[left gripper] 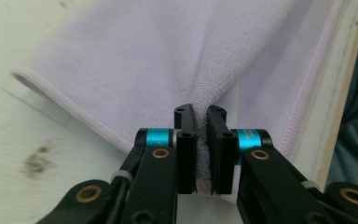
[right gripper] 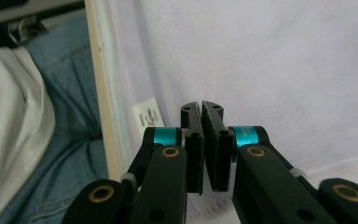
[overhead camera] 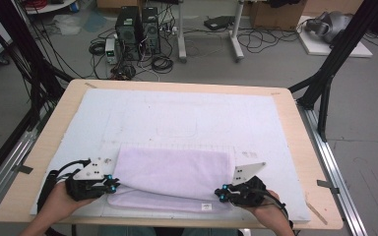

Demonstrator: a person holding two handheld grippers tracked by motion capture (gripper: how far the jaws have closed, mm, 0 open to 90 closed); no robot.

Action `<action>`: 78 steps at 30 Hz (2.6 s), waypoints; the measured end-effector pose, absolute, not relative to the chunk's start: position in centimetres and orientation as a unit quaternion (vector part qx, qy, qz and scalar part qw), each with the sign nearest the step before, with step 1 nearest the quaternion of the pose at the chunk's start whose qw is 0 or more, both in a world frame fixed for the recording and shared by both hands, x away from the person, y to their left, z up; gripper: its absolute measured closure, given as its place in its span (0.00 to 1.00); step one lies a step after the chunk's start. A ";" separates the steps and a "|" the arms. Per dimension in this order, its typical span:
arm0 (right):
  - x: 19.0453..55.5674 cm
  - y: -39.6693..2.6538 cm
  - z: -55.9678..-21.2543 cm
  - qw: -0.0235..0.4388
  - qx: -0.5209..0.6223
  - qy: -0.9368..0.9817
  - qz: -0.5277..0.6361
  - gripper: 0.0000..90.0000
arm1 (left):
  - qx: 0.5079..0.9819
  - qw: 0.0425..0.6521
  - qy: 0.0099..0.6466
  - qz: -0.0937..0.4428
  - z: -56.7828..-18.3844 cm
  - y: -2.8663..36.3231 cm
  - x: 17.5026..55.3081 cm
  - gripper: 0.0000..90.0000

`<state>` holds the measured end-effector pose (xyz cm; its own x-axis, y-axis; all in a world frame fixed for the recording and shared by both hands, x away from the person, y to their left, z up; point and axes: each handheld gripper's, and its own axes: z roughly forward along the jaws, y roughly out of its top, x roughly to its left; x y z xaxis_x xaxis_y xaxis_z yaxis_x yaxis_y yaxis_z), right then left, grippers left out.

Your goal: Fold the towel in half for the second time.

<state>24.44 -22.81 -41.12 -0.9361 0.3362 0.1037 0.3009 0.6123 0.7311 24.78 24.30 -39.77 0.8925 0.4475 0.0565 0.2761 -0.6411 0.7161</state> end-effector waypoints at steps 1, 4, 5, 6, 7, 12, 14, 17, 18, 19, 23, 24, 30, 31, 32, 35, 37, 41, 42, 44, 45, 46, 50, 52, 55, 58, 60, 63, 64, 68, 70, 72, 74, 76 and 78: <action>24.4 -23.0 -40.7 0.024 0.177 0.895 0.409 0.97 | 0.896 0.378 0.201 0.118 -39.3 24.4 24.7 0.92; 24.1 -23.4 -40.3 0.024 0.176 0.894 0.410 0.97 | 0.896 0.383 0.195 0.117 -38.5 24.8 24.4 0.88; 24.0 -23.6 -40.3 0.024 0.175 0.895 0.410 0.97 | 0.894 0.385 0.201 0.110 -38.6 25.0 24.4 0.84; 23.9 -23.8 -40.4 0.021 0.179 0.893 0.412 0.97 | 0.895 0.381 0.204 0.107 -38.9 25.2 24.3 0.79; 23.9 -23.9 -40.5 0.015 0.180 0.893 0.413 0.97 | 0.896 0.380 0.206 0.101 -39.3 25.3 24.1 0.76; 23.6 -23.6 -41.1 -0.004 0.173 0.892 0.417 0.88 | 0.903 0.363 0.215 0.077 -41.5 24.7 23.9 0.64; 23.6 -23.0 -41.6 -0.004 0.167 0.901 0.401 0.84 | 0.906 0.358 0.214 0.071 -42.2 24.3 23.7 0.65; 23.8 -22.6 -42.5 -0.001 0.169 0.907 0.386 0.82 | 0.908 0.360 0.201 0.068 -42.5 24.1 23.5 0.78; 23.9 -22.5 -42.8 -0.004 0.173 0.907 0.384 0.83 | 0.909 0.361 0.198 0.069 -42.5 24.2 23.4 0.83; 24.0 -22.5 -43.1 -0.005 0.176 0.907 0.383 0.87 | 0.910 0.361 0.193 0.069 -42.4 24.4 23.3 0.88; 23.9 -22.6 -43.4 -0.011 0.172 0.906 0.386 0.97 | 0.901 0.379 0.201 0.064 -41.6 25.2 23.4 0.91; 23.8 -22.6 -43.2 -0.017 0.166 0.907 0.387 0.97 | 0.898 0.385 0.205 0.062 -41.2 25.5 23.6 0.87; 23.4 -23.0 -41.2 -0.036 0.137 0.896 0.422 0.97 | 0.883 0.410 0.218 0.064 -39.7 25.6 24.3 0.62; 23.5 -23.1 -41.1 -0.039 0.137 0.894 0.426 0.97 | 0.884 0.410 0.218 0.063 -40.0 25.3 24.2 0.62; 23.5 -23.3 -41.2 -0.039 0.140 0.892 0.428 0.95 | 0.886 0.408 0.213 0.062 -40.2 25.2 24.2 0.65; 23.7 -23.5 -41.6 -0.040 0.149 0.892 0.425 0.85 | 0.893 0.395 0.211 0.044 -41.7 24.5 24.1 0.73; 24.1 -23.8 -41.8 -0.042 0.165 0.884 0.435 0.80 | 0.900 0.383 0.205 0.029 -42.8 24.0 23.9 0.82; 25.3 -24.6 -41.3 -0.009 0.196 0.877 0.439 0.75 | 0.891 0.397 0.218 0.031 -42.7 24.1 24.3 0.75; 25.8 -24.7 -41.2 0.003 0.208 0.875 0.437 0.75 | 0.888 0.401 0.221 0.035 -42.4 24.2 24.7 0.74; 26.9 -24.7 -40.8 0.020 0.218 0.877 0.428 0.72 | 0.882 0.408 0.230 0.046 -41.9 24.2 25.6 0.71; 27.4 -24.7 -40.6 0.036 0.223 0.877 0.424 0.71 | 0.878 0.411 0.239 0.053 -41.6 24.2 26.3 0.69; 28.1 -24.5 -40.5 0.042 0.225 0.879 0.418 0.69 | 0.875 0.414 0.244 0.062 -41.5 24.2 26.7 0.67; 30.4 -24.1 -40.2 0.070 0.244 0.877 0.408 0.63 | 0.850 0.431 0.285 0.103 -41.0 24.3 29.1 0.59; 31.6 -24.0 -40.4 0.075 0.255 0.876 0.402 0.61 | 0.843 0.429 0.302 0.121 -41.1 24.3 30.3 0.56; 33.2 -24.1 -41.1 0.075 0.271 0.874 0.397 0.57 | 0.840 0.417 0.321 0.133 -41.6 24.3 31.8 0.52; 34.4 -24.5 -42.0 0.070 0.285 0.873 0.389 0.54 | 0.844 0.398 0.336 0.131 -42.5 24.1 32.9 0.51; 35.0 -24.5 -42.6 0.062 0.291 0.875 0.382 0.53 | 0.846 0.383 0.349 0.125 -43.2 24.0 33.5 0.49; 35.5 -24.4 -43.4 0.046 0.298 0.876 0.376 0.52 | 0.844 0.380 0.363 0.106 -43.9 24.0 34.2 0.46; 35.6 -24.3 -43.6 0.042 0.298 0.877 0.374 0.53 | 0.843 0.382 0.364 0.100 -44.0 24.0 34.3 0.48; 35.9 -24.3 -44.0 0.013 0.297 0.872 0.388 0.74 | 0.844 0.398 0.350 0.087 -43.8 24.0 34.0 0.73; 35.8 -24.2 -44.1 0.002 0.292 0.872 0.393 0.83 | 0.845 0.397 0.346 0.092 -43.7 24.0 33.9 0.86; 35.7 -24.2 -43.9 0.005 0.289 0.873 0.393 0.88 | 0.844 0.397 0.346 0.101 -43.5 23.8 33.7 0.88; 35.5 -24.0 -43.5 0.024 0.282 0.877 0.387 0.89 | 0.838 0.405 0.347 0.118 -43.1 23.7 33.6 0.90; 35.6 -23.9 -42.8 0.040 0.280 0.877 0.389 0.89 | 0.828 0.415 0.352 0.135 -42.5 23.7 33.8 0.90; 36.0 -24.0 -41.9 0.060 0.285 0.873 0.390 0.90 | 0.818 0.422 0.362 0.149 -41.8 23.7 34.6 0.91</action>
